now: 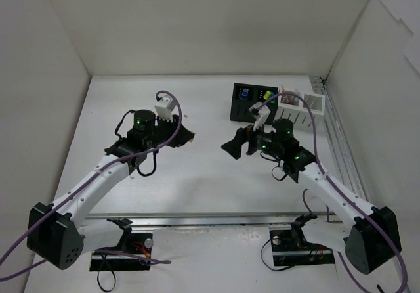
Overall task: Sort the stationery into containers
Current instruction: Pick up the stationery from the center of the board, then place the stationery in the storage box.
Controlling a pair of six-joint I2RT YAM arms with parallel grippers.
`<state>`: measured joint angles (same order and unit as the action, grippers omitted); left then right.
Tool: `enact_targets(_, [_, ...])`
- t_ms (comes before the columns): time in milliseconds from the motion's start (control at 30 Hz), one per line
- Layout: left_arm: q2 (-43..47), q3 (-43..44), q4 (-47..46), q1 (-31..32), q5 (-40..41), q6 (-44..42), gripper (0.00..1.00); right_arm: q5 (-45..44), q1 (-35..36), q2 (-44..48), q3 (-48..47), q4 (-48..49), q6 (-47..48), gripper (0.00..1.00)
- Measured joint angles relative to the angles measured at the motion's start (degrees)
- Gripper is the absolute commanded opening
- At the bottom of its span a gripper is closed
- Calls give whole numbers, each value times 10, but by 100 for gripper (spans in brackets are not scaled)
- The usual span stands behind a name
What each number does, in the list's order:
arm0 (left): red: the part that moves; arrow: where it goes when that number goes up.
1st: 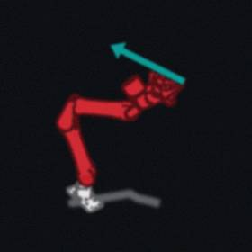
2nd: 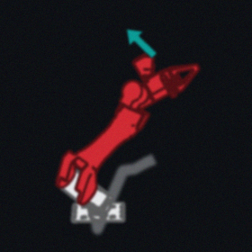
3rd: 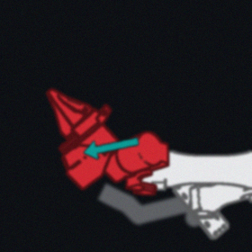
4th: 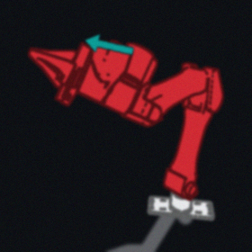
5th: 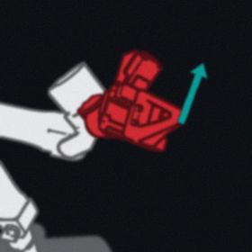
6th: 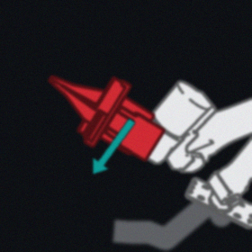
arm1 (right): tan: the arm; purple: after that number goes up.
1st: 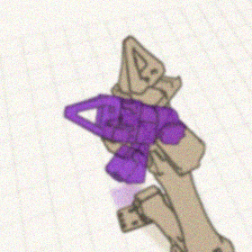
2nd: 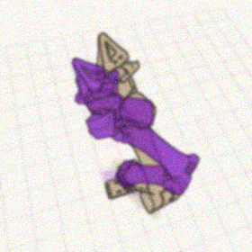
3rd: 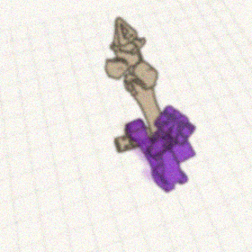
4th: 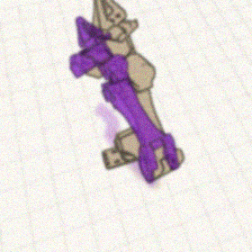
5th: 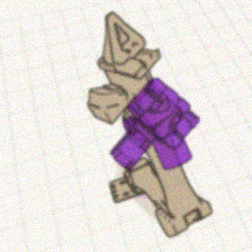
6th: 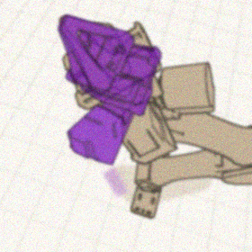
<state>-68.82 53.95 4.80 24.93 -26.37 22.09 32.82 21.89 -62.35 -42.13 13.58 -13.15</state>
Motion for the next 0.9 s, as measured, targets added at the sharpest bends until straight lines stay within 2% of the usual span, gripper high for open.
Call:
enact_targets(167, [32,-36,-69,79,103,129,0,-70,141,-46,37,127,-12,98])
enact_targets(333, [61,-77,-110,142,216,216,0,-143,219,-78,37,208,-2,96])
enact_targets(433, [63,-78,-134,166,258,240,0,-176,243,-98,31,239,0,87])
enact_targets(467, [63,-78,-142,173,271,248,0,-186,250,-107,26,245,0,76])
enact_targets(500, [63,-79,-149,177,281,252,0,-193,254,-114,22,252,0,71])
enact_targets(533, [63,-79,-156,182,292,255,0,-202,257,-119,21,257,-2,56])
enact_targets(600, [64,-79,-165,190,310,260,0,-218,259,-124,21,265,-5,46])
enact_targets(667, [65,-81,-172,195,325,263,0,-234,263,-124,21,268,-7,42])
enact_targets(900, [68,-96,-181,205,355,264,0,-264,267,-124,20,283,-4,45])
